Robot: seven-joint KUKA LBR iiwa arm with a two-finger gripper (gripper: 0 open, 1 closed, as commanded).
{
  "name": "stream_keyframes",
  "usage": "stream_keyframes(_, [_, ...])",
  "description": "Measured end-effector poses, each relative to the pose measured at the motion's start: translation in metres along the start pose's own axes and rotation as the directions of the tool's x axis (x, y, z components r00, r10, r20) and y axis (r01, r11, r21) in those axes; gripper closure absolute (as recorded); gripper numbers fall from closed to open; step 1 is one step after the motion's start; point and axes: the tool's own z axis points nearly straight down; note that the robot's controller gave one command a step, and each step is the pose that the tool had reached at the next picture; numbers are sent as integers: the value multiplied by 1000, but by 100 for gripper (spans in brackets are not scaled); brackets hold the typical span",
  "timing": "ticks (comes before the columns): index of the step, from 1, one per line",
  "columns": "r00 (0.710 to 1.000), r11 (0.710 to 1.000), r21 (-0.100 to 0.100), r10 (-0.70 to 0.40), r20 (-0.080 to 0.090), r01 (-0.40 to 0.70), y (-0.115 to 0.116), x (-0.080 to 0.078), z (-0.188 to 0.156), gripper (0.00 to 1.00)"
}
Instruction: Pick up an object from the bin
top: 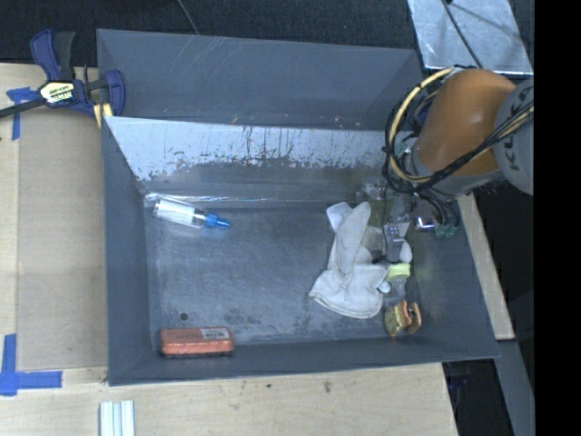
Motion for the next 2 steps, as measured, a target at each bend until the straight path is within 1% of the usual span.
stream_keyframes(1, [1000,1000,-3,23,2,-23,37,-2,33,100])
stream_keyframes(2, [1000,1000,-3,23,2,-23,37,-2,33,100])
